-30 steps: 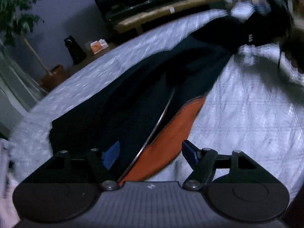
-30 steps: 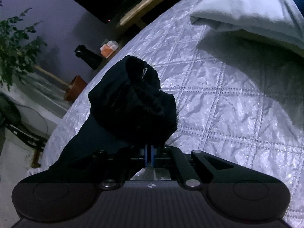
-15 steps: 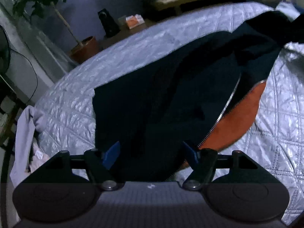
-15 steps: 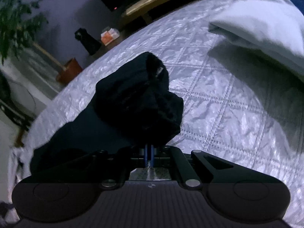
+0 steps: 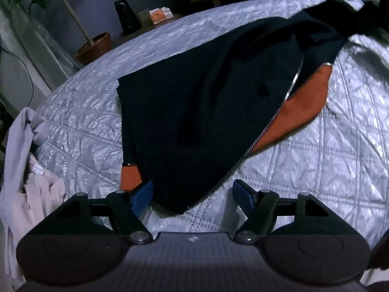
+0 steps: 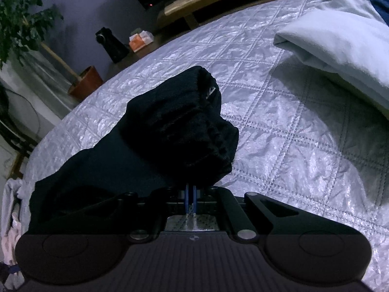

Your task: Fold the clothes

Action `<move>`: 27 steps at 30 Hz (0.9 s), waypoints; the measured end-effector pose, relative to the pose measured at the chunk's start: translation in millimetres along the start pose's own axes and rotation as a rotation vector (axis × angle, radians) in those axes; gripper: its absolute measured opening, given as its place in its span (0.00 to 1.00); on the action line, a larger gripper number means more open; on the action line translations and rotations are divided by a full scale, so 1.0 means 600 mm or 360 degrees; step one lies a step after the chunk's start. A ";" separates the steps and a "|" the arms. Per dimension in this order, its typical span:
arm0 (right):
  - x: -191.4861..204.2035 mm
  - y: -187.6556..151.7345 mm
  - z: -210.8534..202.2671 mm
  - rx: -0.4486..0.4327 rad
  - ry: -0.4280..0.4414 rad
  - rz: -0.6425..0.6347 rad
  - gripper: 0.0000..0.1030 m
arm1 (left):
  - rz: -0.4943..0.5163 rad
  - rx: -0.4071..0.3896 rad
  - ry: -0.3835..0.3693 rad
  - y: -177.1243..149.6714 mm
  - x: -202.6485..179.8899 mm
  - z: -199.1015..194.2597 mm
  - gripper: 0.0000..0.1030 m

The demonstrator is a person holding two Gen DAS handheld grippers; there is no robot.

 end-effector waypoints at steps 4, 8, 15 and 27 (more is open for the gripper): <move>0.003 0.003 0.001 0.0021 -0.0018 -0.0015 0.01 | -0.0047 -0.0009 0.0007 0.007 0.010 0.019 0.74; 0.006 0.004 0.001 0.0033 -0.0033 -0.0032 0.01 | -0.0076 -0.0026 -0.0005 0.005 0.017 0.029 0.78; 0.007 0.004 0.002 0.0039 -0.0039 -0.0035 0.01 | -0.0244 0.0024 -0.0098 0.010 0.032 0.035 0.33; 0.005 0.007 0.003 0.0060 -0.0039 -0.0049 0.01 | -0.0379 -0.0014 -0.0115 0.004 0.083 0.041 0.07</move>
Point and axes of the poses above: each gripper's, at about its wrist camera, not at the fingertips, and z roughly the way its jaws point, x to its left, y to its top, the point moved 3 cm from there along z, roughly the way its jaws point, and after that the axes turned 8 degrees about y, right-handed, at the moved point
